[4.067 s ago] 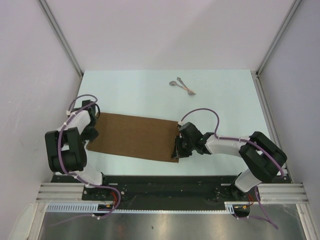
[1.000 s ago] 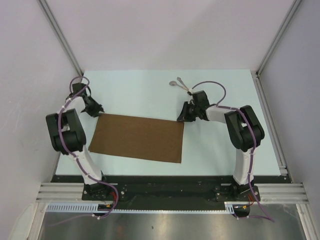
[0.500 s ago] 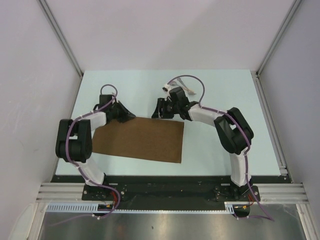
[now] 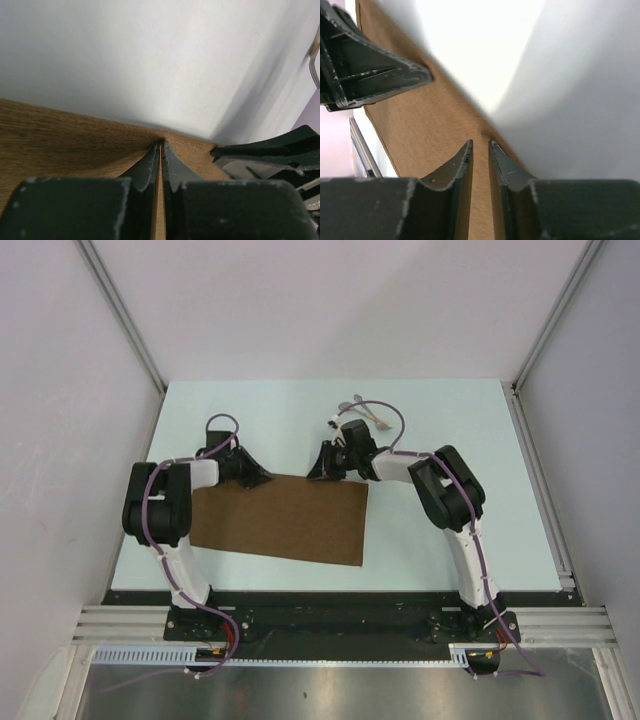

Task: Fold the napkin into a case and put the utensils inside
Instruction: Smooth out the rectangle-folded napkin at the center of the board.

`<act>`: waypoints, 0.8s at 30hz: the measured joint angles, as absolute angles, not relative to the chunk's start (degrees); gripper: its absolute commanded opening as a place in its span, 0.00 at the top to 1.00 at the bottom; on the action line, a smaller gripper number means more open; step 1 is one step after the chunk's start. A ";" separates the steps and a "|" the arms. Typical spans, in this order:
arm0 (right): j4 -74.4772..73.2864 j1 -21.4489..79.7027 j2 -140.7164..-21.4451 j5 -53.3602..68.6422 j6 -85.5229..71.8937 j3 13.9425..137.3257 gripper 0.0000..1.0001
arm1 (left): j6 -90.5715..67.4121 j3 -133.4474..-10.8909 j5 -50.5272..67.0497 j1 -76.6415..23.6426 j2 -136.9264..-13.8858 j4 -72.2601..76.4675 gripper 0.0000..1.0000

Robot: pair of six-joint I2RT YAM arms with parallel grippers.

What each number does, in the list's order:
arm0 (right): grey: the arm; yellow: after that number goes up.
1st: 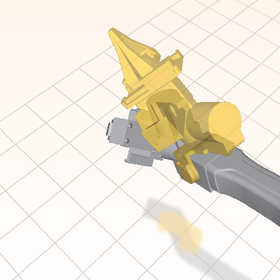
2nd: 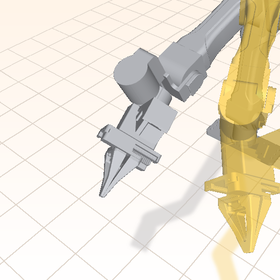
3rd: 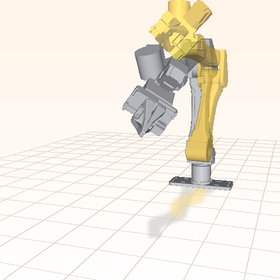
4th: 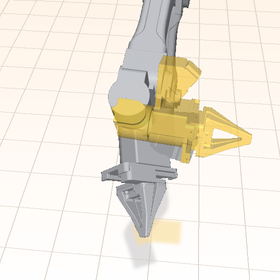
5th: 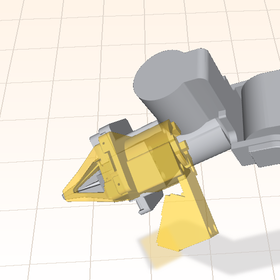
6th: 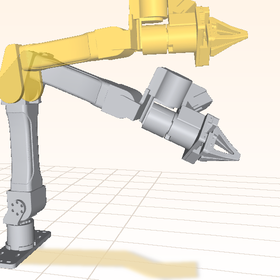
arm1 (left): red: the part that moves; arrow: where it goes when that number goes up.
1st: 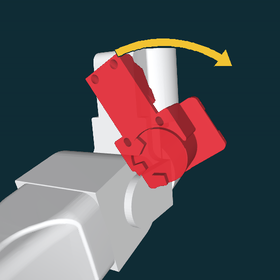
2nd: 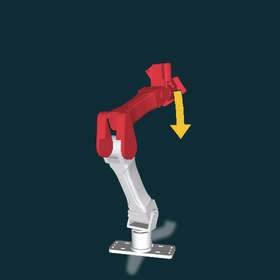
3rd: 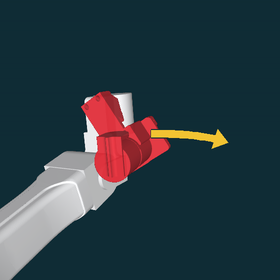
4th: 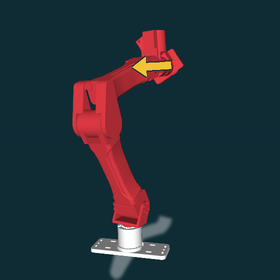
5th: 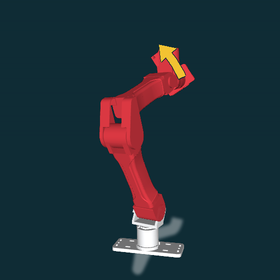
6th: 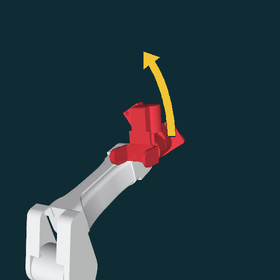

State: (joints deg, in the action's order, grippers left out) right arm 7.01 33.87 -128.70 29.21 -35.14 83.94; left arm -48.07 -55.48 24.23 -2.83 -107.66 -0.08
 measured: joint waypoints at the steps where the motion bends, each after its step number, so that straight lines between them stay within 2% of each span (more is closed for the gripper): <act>1: 7.60 32.97 -128.68 29.45 -35.16 83.46 0.78 | -48.10 -55.86 24.10 -2.52 -107.77 -0.51 0.92; 6: 12.71 27.53 -124.70 32.25 -35.53 74.28 0.78 | -48.07 -56.93 23.24 0.73 -108.03 -2.35 0.92; 12: 12.27 20.40 -118.78 32.10 -33.34 66.28 0.77 | -46.94 -58.67 21.58 3.03 -108.03 -5.39 0.91; 18: 2.79 17.98 -112.88 26.26 -28.12 66.00 0.71 | -42.50 -62.50 19.86 3.27 -107.96 -10.09 0.87; 24: -1.45 22.15 -107.63 24.45 -26.96 69.60 0.64 | -39.75 -65.58 20.18 5.72 -107.24 -12.71 0.89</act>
State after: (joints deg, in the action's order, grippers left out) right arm -1.45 22.15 -107.63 24.45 -26.96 69.60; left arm -39.75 -65.58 20.18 5.72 -107.24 -12.71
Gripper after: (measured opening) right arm 0.346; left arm 0.125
